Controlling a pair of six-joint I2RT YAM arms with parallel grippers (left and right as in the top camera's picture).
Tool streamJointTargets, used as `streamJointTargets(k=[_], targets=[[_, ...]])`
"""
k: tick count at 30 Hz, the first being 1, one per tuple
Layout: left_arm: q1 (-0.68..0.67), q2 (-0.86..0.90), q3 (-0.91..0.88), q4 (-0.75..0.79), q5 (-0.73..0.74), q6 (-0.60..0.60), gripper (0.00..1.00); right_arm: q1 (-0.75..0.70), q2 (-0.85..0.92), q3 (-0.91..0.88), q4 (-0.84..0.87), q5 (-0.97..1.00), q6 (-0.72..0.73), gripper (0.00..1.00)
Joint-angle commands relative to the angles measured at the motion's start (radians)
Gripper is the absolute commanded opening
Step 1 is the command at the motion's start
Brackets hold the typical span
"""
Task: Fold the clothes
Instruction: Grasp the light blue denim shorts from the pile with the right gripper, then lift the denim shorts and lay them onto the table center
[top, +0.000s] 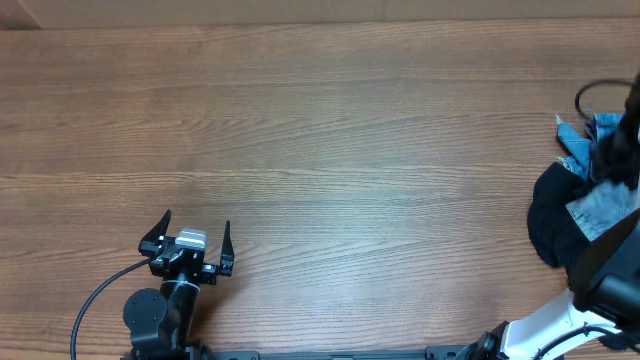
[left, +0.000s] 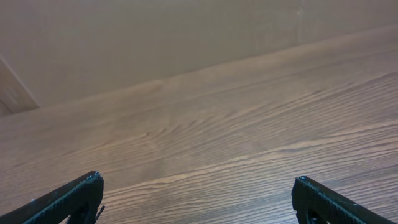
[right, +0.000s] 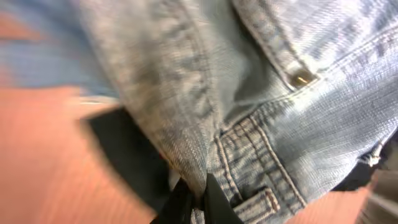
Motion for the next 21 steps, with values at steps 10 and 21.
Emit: streamJointTargets(k=[10,21], targets=[[-0.003,-0.008,-0.003,0.002,-0.005,-0.006,1.00,0.539,-0.151,0.716,0.107,-0.791,-0.356,0.04],[-0.003,-0.008,-0.003,0.002,-0.005,-0.006,1.00,0.545,-0.154,0.716,0.199,-1.075,-0.349,0.04]])
